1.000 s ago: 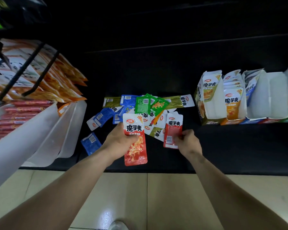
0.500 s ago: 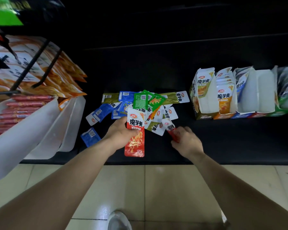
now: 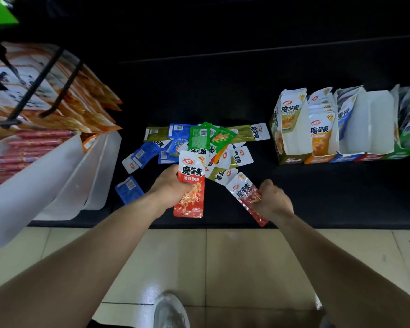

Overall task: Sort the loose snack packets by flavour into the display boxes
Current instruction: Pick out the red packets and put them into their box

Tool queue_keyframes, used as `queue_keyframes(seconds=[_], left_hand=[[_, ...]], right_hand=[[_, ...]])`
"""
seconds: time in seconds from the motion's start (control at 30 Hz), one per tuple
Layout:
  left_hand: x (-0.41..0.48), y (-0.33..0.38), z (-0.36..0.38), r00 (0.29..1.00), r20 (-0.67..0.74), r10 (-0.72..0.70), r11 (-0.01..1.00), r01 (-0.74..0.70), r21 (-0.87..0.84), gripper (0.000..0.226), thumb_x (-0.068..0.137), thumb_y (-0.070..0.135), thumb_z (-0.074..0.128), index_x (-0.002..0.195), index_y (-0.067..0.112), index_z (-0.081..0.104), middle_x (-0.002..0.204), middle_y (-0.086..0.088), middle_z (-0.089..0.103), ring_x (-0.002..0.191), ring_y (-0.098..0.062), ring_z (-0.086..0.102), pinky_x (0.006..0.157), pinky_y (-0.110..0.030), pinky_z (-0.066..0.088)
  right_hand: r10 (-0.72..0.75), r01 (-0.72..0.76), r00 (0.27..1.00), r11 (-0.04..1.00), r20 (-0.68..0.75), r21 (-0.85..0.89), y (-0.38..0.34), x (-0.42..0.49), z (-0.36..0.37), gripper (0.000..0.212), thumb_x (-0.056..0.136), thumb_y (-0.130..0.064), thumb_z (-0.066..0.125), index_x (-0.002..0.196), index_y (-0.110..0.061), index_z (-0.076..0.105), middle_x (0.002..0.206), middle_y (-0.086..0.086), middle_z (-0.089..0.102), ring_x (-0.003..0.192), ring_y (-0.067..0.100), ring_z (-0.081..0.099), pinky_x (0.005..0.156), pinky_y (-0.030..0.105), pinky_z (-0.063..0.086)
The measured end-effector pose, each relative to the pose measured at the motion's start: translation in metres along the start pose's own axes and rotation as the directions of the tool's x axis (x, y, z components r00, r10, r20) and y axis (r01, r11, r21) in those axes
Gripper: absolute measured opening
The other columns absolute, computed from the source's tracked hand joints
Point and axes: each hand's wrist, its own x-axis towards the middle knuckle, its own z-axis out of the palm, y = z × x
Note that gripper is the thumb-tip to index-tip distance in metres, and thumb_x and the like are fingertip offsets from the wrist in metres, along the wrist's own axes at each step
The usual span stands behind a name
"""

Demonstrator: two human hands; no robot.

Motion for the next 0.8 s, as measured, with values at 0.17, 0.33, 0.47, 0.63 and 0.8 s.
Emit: queue_keyframes(seconds=[0.17, 0.33, 0.47, 0.63, 0.8], left_hand=[[0.0, 0.003, 0.006, 0.999, 0.004, -0.043, 0.998, 0.043, -0.043, 0.025, 0.093, 0.013, 0.068, 0.114, 0.023, 0.061, 0.104, 0.001, 0.07, 0.092, -0.015, 0.068, 0.075, -0.031, 0.054], [-0.004, 0.008, 0.013, 0.993, 0.007, -0.116, 0.961, 0.114, -0.253, 0.011, 0.101, 0.02, 0.055, 0.11, 0.019, 0.062, 0.102, -0.008, 0.074, 0.093, -0.025, 0.072, 0.088, -0.047, 0.058], [-0.005, 0.006, 0.008, 0.998, 0.024, -0.063, 0.94, 0.067, -0.335, 0.015, 0.098, 0.037, 0.061, 0.105, 0.024, 0.064, 0.103, -0.003, 0.076, 0.095, -0.023, 0.074, 0.089, -0.044, 0.058], [0.002, -0.004, -0.003, 0.996, -0.089, -0.026, 0.987, 0.011, -0.163, 0.016, 0.092, 0.019, 0.071, 0.105, 0.025, 0.063, 0.103, 0.002, 0.072, 0.097, -0.017, 0.069, 0.088, -0.035, 0.054], [0.008, -0.005, -0.016, 0.983, -0.176, -0.047, 0.989, 0.021, -0.145, 0.015, 0.096, 0.014, 0.064, 0.108, 0.02, 0.058, 0.092, 0.006, 0.064, 0.081, -0.008, 0.061, 0.063, -0.023, 0.044]], right_hand=[[-0.101, 0.052, 0.994, 0.731, 0.032, 0.68, -0.017, -0.019, -0.021, 0.034, 0.085, -0.016, 0.079, 0.114, -0.019, 0.061, 0.103, -0.002, 0.069, 0.094, 0.016, 0.069, 0.071, 0.024, 0.053], [-0.241, 0.045, 0.967, 0.486, 0.085, 0.873, -0.072, -0.04, -0.023, 0.016, 0.088, -0.007, 0.074, 0.104, -0.006, 0.069, 0.1, 0.012, 0.073, 0.085, 0.021, 0.072, 0.063, 0.028, 0.059], [-0.263, 0.014, 0.956, 0.488, 0.132, 0.873, -0.1, -0.042, -0.008, 0.017, 0.083, -0.014, 0.081, 0.09, -0.008, 0.066, 0.092, 0.01, 0.075, 0.08, 0.021, 0.074, 0.064, 0.032, 0.06], [-0.329, 0.119, 0.935, 0.644, 0.132, 0.756, -0.113, -0.024, 0.003, 0.015, 0.089, -0.029, 0.075, 0.093, -0.017, 0.068, 0.087, -0.006, 0.068, 0.08, 0.011, 0.065, 0.064, 0.026, 0.055], [-0.483, 0.48, 0.875, 0.874, -0.023, -0.072, -0.103, 0.023, 0.022, 0.056, 0.097, -0.033, 0.053, 0.15, -0.021, 0.038, 0.154, 0.0, 0.036, 0.14, 0.025, 0.037, 0.108, 0.043, 0.041]])
